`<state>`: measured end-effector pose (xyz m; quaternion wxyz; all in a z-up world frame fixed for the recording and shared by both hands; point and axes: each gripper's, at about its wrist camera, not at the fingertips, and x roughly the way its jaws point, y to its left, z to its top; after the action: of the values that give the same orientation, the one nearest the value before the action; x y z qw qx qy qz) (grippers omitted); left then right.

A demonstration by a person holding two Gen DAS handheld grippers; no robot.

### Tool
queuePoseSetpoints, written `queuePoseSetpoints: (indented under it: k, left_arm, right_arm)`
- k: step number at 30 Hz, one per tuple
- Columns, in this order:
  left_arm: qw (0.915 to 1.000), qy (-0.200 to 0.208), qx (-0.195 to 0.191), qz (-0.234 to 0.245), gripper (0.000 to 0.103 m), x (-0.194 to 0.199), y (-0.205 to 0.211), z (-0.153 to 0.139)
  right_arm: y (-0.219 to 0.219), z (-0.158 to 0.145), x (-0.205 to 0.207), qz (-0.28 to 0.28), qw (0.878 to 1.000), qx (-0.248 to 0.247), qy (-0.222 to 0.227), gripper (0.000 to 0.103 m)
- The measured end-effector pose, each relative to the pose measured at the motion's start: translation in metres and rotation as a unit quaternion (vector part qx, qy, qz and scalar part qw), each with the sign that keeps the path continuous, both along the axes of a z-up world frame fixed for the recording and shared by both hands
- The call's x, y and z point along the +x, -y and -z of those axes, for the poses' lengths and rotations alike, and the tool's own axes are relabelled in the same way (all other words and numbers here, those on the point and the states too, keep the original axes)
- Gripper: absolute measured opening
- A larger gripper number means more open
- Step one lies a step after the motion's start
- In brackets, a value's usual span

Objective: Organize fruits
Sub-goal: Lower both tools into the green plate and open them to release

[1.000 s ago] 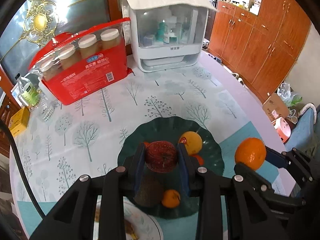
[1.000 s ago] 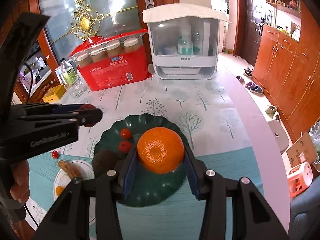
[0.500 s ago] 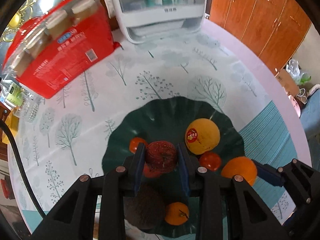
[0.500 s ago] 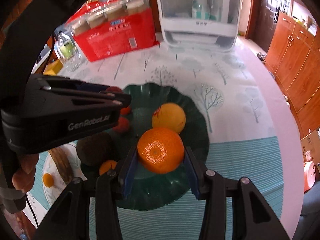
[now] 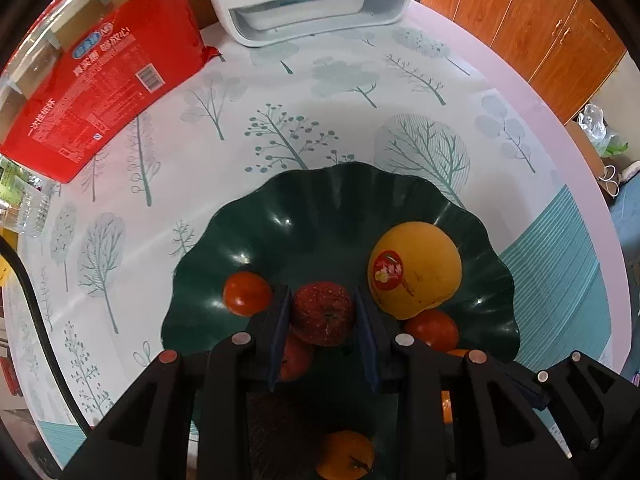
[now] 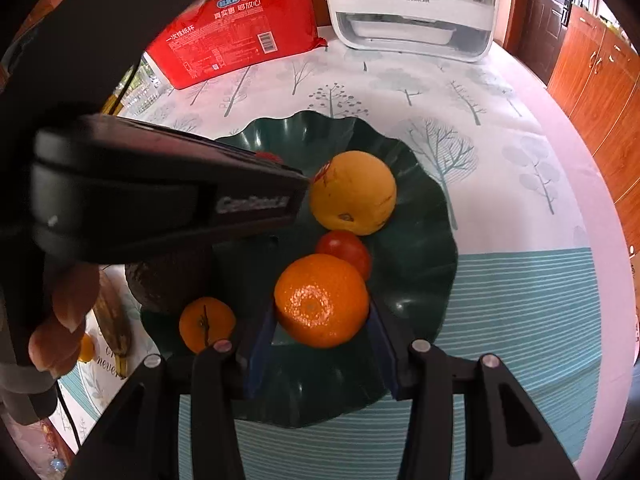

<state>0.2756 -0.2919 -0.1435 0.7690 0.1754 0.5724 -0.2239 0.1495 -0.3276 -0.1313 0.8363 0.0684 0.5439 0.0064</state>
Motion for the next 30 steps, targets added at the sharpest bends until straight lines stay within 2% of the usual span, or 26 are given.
queuePoseSetpoints:
  k: [13,16,18,19,21,23,30]
  left_arm:
    - [0.9995,-0.023,0.018,0.006,0.032,0.005,0.003,0.020]
    - [0.9995,-0.023,0.022,0.008,0.037,0.003,0.003,0.021]
    - [0.9993,-0.024,0.028,0.011,0.054,0.001,0.003,0.021]
    - [0.9993,-0.022,0.029,0.013,0.057,-0.001,0.003,0.020]
    - [0.9993,-0.017,0.029,0.018,0.071,-0.005,0.003,0.018]
    - [0.9993,-0.005,0.032,0.021,0.077,-0.011,0.004,0.013]
    - [0.9992,0.003,0.033,0.021,0.080,-0.018,-0.001,0.005]
  right_arm:
    - [-0.001,0.013,0.007,0.003,1.000,0.011,-0.020,0.047]
    - [-0.003,0.013,0.007,0.002,1.000,0.009,-0.020,0.047]
    - [-0.003,0.013,0.009,0.002,1.000,0.008,-0.020,0.047]
    - [-0.003,0.013,0.009,0.001,1.000,0.008,-0.020,0.047]
    - [-0.005,0.013,0.008,0.001,1.000,0.008,-0.020,0.048]
    - [-0.005,0.013,0.008,0.002,1.000,0.008,-0.021,0.048]
    - [-0.001,0.010,0.003,0.003,1.000,0.027,-0.015,0.050]
